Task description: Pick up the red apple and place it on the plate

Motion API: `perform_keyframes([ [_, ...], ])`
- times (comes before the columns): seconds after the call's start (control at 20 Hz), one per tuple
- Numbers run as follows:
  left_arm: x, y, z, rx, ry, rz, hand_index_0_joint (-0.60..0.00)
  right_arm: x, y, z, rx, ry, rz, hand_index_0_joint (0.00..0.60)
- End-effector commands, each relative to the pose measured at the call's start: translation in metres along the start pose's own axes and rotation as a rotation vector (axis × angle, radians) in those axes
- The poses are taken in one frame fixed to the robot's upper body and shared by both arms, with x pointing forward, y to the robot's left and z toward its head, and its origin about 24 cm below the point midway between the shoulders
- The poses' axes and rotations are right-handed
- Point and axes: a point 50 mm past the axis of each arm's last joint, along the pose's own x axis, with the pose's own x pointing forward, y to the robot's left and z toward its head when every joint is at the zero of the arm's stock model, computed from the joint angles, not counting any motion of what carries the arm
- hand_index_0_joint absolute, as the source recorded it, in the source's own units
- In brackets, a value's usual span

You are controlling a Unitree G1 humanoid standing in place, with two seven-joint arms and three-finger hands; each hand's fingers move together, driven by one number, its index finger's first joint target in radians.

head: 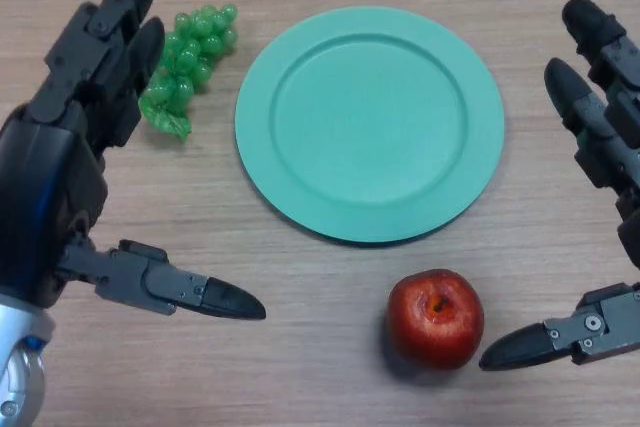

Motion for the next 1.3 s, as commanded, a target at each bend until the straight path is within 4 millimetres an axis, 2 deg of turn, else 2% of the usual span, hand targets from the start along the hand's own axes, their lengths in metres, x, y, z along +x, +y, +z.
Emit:
perform_keyframes([
  [0.05, -0.006, 0.014, 0.026, 0.09, -0.219, 0.07, 0.0, -0.006, -0.004, 0.026, -0.042, -0.223, -0.024, 0.0],
  [0.3, -0.005, 0.021, 0.027, 0.039, -0.203, 0.079, 0.0, -0.005, -0.005, 0.027, -0.052, -0.229, -0.035, 0.0],
  [0.45, -0.004, 0.024, 0.025, 0.039, -0.218, 0.092, 0.0, -0.01, -0.001, 0.015, -0.067, -0.224, -0.028, 0.0],
  [0.65, -0.007, 0.019, 0.01, 0.129, -0.222, 0.086, 0.0, -0.014, 0.008, -0.025, -0.151, -0.158, -0.029, 0.0],
  [0.9, -0.007, 0.011, 0.003, 0.081, -0.181, 0.074, 0.0, -0.012, 0.017, -0.073, -0.26, -0.086, -0.017, 0.0],
  [1.2, -0.01, 0.016, -0.001, 0.069, -0.173, 0.083, 0.0, -0.008, 0.037, -0.111, -0.262, 0.067, 0.014, 0.0],
  [1.25, -0.01, 0.016, -0.001, 0.069, -0.172, 0.084, 0.0, -0.008, 0.037, -0.111, -0.262, 0.074, 0.011, 0.1],
  [1.3, -0.01, 0.017, -0.001, 0.067, -0.17, 0.085, 0.0, -0.008, 0.036, -0.112, -0.249, 0.088, -0.001, 0.25],
])
